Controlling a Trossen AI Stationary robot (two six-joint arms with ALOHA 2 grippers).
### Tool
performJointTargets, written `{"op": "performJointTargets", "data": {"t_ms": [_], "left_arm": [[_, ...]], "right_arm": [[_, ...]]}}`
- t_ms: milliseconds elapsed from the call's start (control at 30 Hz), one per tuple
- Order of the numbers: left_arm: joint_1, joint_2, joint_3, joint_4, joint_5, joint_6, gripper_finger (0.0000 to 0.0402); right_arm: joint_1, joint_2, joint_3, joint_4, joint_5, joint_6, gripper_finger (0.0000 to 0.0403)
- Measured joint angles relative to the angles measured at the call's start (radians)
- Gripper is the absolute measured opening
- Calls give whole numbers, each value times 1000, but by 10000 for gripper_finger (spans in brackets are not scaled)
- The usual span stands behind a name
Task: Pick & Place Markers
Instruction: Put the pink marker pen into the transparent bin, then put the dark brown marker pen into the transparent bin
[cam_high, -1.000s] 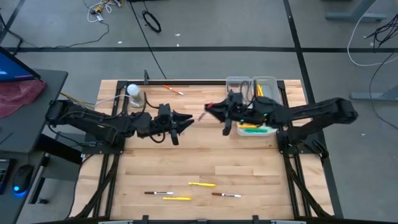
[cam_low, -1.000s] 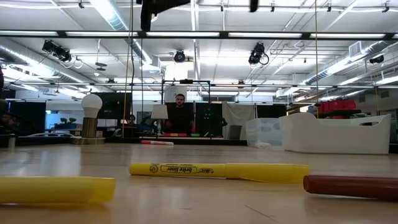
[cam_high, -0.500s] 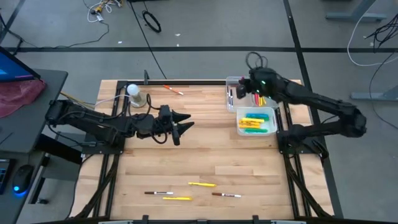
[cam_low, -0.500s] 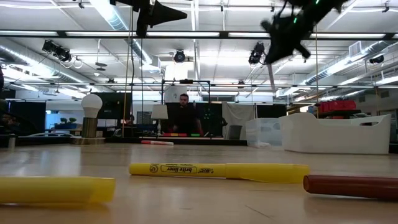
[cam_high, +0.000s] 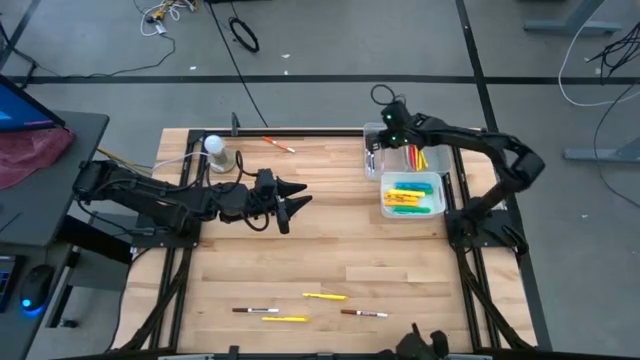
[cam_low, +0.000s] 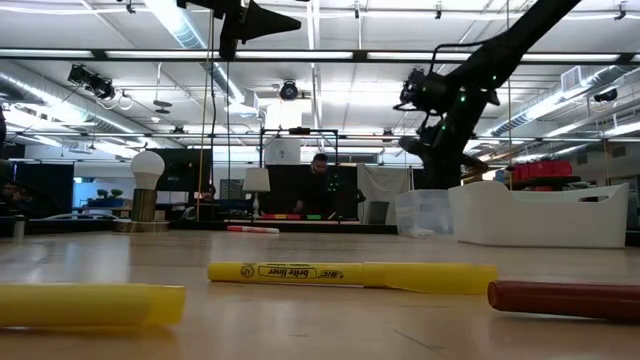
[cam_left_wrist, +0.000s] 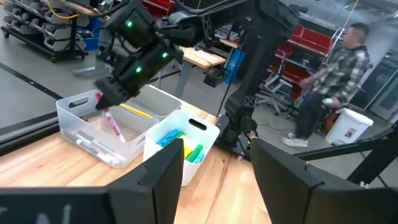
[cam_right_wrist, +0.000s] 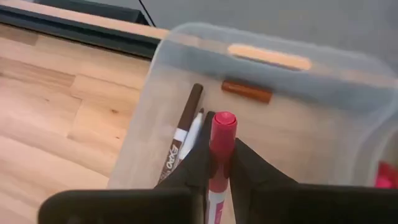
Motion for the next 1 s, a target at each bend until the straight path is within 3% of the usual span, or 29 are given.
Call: {"op": "performJointTargets", "data": {"t_ms": [267, 533, 800, 1000], "left_arm": [[16, 0, 0, 0, 0, 1, 193], [32, 0, 0, 0, 3, 1, 193], [32, 0, 0, -1, 4, 13, 193], [23, -6, -1, -40, 4, 106, 193]], "right_arm": [[1, 89, 0, 13, -20, 97, 66], [-3, 71, 0, 8, -23, 83, 126], [49, -169, 0, -79, -47, -38, 156], [243, -408, 0, -93, -52, -49, 140]]}}
